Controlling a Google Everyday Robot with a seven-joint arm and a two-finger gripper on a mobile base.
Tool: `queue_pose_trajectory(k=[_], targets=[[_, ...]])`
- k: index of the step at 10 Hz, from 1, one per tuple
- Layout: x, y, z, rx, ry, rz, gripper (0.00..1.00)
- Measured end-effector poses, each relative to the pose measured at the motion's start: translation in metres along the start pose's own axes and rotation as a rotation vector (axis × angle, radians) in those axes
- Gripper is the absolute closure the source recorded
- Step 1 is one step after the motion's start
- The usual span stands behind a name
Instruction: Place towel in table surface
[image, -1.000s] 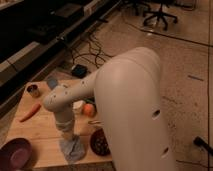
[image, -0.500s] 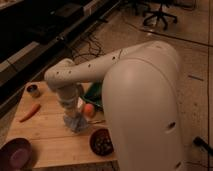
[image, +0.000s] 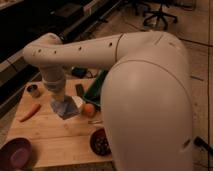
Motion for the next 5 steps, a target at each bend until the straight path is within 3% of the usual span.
queue_pose_trajectory(k=[3,5], targets=[[0.002,-0.007,-0.035,0.045,-0.043,-0.001,1.00],[-0.003,-0.001,-0.035,0.023,-0.085,-0.013,1.00]])
